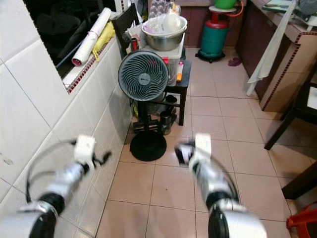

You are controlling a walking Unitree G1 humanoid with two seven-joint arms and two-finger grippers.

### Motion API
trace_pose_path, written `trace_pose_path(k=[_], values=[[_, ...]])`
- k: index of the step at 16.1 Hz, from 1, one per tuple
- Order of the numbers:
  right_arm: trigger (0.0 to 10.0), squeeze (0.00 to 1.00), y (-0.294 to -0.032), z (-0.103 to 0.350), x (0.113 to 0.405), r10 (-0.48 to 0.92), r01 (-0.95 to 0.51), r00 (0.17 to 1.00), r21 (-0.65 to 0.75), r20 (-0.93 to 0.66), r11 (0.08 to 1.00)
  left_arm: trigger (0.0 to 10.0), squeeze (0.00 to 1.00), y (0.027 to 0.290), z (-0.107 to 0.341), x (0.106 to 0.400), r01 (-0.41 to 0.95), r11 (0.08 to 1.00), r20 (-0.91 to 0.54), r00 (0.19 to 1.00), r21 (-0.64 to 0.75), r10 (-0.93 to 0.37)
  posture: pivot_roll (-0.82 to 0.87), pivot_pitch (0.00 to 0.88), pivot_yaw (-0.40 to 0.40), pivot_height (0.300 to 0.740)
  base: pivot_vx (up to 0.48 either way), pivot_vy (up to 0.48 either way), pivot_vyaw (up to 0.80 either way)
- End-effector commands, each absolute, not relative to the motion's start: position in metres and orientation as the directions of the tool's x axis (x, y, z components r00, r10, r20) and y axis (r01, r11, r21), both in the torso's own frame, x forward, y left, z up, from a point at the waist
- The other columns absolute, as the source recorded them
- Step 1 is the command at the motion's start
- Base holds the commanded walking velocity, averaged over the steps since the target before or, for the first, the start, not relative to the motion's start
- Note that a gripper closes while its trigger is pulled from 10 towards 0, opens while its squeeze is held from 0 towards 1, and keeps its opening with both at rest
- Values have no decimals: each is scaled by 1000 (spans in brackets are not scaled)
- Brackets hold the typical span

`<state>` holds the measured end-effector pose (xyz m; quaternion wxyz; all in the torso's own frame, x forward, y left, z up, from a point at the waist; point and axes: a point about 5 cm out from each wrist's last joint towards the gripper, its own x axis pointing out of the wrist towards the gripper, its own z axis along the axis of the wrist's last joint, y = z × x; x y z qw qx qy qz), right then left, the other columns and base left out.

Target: Setting the table

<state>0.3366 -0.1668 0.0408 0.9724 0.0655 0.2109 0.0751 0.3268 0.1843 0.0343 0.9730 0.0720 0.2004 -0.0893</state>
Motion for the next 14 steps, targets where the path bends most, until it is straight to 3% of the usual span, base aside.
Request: trace_pose_path(k=[1,3,7,11,14], values=[[10000,0,-167,52,344,211,-169,911,147,-353,975,10000,0,192,47,334,200,970,-348,927,136,-143,-33,0,58,740,0,0,0],[10000,0,-170,61,347,250,-224,915,116,-316,968,10000,0,198,56,336,222,961,-285,944,165,-169,-30,0,55,740,0,0,0],[10000,0,-187,59,335,261,-255,923,60,-282,965,10000,0,207,46,312,242,964,-190,957,113,-218,-32,0,67,740,0,0,0],[10000,0,-204,55,291,200,-180,963,123,-178,976,10000,0,204,25,266,161,987,-129,979,8,-159,-27,0,71,740,0,0,0],[10000,0,-204,59,250,243,-212,956,184,-166,960,10000,0,195,24,241,162,986,-99,981,-30,-165,-45,0,98,740,0,0,0]])
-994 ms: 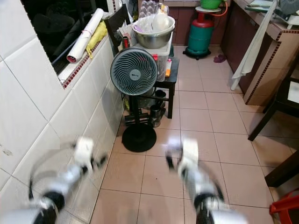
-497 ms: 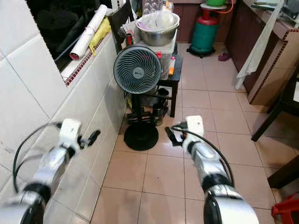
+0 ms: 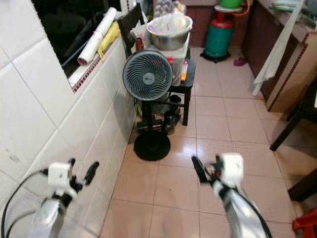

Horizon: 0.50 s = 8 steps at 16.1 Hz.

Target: Setting the table

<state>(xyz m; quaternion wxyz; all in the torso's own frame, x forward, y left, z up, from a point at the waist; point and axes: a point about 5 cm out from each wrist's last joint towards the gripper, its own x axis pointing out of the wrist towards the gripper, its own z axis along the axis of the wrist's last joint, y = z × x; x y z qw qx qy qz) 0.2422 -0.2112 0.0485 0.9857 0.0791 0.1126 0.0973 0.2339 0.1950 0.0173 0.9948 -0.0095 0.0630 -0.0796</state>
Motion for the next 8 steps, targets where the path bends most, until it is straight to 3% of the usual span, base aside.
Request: trace_pose_path(k=[1,3,5,8], values=[[10000,0,-204,58,242,238,-202,956,203,-171,958,10000,0,189,25,232,228,974,-108,968,12,-226,-58,0,111,740,0,0,0],[10000,0,-197,63,234,205,-182,963,138,-173,974,10000,0,196,23,224,197,980,-149,970,23,-192,-68,0,102,740,0,0,0],[10000,0,-190,66,224,228,-192,959,206,-171,960,10000,0,187,26,220,190,982,-139,972,-14,-190,-73,0,85,740,0,0,0],[10000,0,-191,69,212,195,-162,959,168,-206,972,10000,0,171,42,222,147,987,-93,984,-72,-153,-93,0,65,740,0,0,0]])
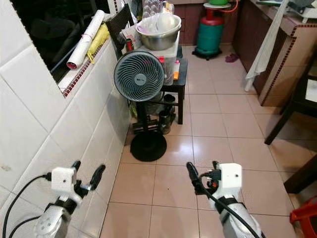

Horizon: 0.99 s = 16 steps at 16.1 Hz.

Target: Setting the table

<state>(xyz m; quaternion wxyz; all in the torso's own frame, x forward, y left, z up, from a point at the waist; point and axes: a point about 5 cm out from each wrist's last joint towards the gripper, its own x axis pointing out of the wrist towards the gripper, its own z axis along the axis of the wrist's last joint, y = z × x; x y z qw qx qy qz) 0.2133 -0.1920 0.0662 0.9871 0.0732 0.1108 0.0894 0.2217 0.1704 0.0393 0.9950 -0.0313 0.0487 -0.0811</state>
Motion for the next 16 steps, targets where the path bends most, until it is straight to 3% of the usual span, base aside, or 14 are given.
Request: trace_pose_path(k=[1,8,12,16], values=[[10000,0,-191,71,212,201,-167,959,175,-202,970,10000,0,165,47,224,148,985,-74,985,-93,-155,-95,0,46,740,0,0,0],[10000,0,-173,83,239,252,-231,950,129,-186,964,10000,0,166,55,235,41,995,-61,997,-94,-47,-31,0,-45,740,0,0,0],[10000,0,-174,88,250,235,-214,956,132,-173,968,10000,0,160,57,239,49,995,-66,996,-86,-55,-33,0,-37,740,0,0,0],[10000,0,-174,84,246,183,-173,966,68,-183,983,10000,0,162,58,243,68,983,-59,995,-170,-79,-50,0,-12,740,0,0,0]])
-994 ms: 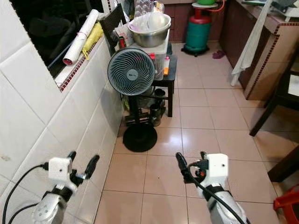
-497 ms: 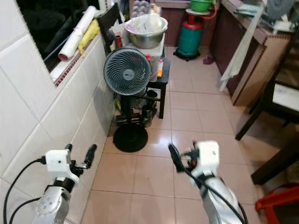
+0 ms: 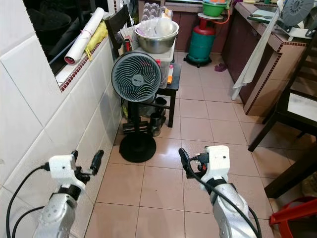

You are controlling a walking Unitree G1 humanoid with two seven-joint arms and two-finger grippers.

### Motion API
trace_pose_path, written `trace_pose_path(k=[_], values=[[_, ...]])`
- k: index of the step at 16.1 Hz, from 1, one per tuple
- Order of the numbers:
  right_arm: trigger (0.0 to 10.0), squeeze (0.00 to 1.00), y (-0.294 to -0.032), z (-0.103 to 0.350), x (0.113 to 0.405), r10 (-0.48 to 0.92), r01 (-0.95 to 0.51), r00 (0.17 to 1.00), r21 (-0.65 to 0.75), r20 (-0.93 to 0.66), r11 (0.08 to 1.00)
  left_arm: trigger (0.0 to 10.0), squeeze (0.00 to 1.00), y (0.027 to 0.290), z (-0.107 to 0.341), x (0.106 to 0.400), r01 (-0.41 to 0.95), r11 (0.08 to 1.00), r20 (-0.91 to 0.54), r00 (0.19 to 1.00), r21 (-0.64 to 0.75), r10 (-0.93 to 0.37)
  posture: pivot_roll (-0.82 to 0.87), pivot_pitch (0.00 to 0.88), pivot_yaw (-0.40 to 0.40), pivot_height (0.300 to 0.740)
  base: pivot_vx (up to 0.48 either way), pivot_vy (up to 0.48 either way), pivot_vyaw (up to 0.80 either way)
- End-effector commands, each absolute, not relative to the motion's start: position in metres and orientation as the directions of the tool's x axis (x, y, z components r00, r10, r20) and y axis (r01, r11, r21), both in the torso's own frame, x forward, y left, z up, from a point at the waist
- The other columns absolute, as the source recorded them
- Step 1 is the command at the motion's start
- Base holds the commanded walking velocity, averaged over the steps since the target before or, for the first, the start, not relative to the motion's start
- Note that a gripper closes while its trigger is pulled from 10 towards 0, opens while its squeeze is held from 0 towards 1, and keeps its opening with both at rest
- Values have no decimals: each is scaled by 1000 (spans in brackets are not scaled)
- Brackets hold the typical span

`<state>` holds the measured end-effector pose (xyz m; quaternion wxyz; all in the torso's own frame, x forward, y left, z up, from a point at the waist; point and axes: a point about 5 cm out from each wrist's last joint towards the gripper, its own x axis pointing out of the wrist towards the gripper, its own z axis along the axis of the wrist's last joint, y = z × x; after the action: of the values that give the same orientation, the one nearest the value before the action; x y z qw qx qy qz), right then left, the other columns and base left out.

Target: Setting the table

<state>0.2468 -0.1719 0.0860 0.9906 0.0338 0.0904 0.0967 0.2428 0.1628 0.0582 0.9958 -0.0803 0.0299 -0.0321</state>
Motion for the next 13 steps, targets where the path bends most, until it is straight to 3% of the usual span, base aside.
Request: trace_pose_path(k=[1,6,8,13], values=[[10000,0,-174,84,245,185,-171,968,94,-171,981,10000,0,161,59,244,76,982,-59,994,-172,-88,-52,0,-8,740,0,0,0],[10000,0,-174,84,238,174,-148,970,155,-169,977,10000,0,159,65,248,138,971,-45,988,-196,-149,-64,0,20,740,0,0,0],[10000,0,-172,83,237,166,-140,972,158,-167,977,10000,0,158,65,247,158,965,-42,984,-208,-170,-69,0,26,740,0,0,-703],[10000,0,-175,84,239,161,-137,973,147,-163,980,10000,0,157,64,248,178,958,-48,980,-224,-193,-73,0,29,740,319,0,-800]])
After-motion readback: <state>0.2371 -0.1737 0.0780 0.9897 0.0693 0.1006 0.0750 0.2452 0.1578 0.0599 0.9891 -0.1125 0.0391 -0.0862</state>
